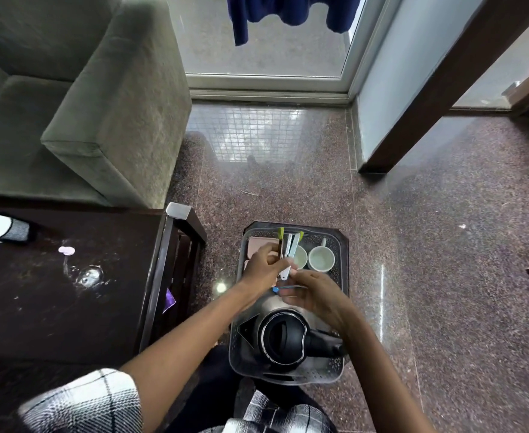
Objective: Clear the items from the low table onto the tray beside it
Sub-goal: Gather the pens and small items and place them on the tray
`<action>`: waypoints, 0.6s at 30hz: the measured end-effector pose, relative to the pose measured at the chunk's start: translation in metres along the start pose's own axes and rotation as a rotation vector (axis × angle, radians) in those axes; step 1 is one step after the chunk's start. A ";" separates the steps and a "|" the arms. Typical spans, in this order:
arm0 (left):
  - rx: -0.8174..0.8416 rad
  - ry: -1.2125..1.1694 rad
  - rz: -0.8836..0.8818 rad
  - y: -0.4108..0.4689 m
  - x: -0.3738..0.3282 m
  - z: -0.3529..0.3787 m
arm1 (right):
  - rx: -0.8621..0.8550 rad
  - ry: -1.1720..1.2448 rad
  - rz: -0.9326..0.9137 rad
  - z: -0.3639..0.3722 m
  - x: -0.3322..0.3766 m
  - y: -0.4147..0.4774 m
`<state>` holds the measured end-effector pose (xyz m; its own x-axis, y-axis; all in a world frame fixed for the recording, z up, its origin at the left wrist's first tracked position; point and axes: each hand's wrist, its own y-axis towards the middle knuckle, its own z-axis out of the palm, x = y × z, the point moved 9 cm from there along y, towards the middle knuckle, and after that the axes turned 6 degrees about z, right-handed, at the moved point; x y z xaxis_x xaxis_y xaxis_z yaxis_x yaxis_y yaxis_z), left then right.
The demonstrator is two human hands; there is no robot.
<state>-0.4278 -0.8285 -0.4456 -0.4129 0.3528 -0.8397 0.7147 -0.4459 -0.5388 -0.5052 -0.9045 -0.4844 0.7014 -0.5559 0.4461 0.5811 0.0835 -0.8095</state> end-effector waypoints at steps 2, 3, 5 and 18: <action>0.052 0.028 -0.022 0.003 0.001 0.002 | -0.145 -0.166 -0.181 -0.021 0.024 -0.006; 0.092 0.038 -0.051 0.003 0.003 0.004 | -0.170 -0.121 -0.243 -0.031 0.034 -0.009; 0.191 0.096 -0.102 0.002 0.009 0.009 | -0.137 0.026 -0.279 -0.042 0.046 -0.013; 0.170 0.371 -0.168 0.010 0.016 0.007 | -0.266 0.240 -0.037 -0.091 -0.013 0.003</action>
<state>-0.4313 -0.8334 -0.4652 -0.2629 0.6895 -0.6749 0.5389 -0.4753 -0.6954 -0.5501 -0.9720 -0.5272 0.5467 -0.7355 0.4002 0.4545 -0.1408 -0.8795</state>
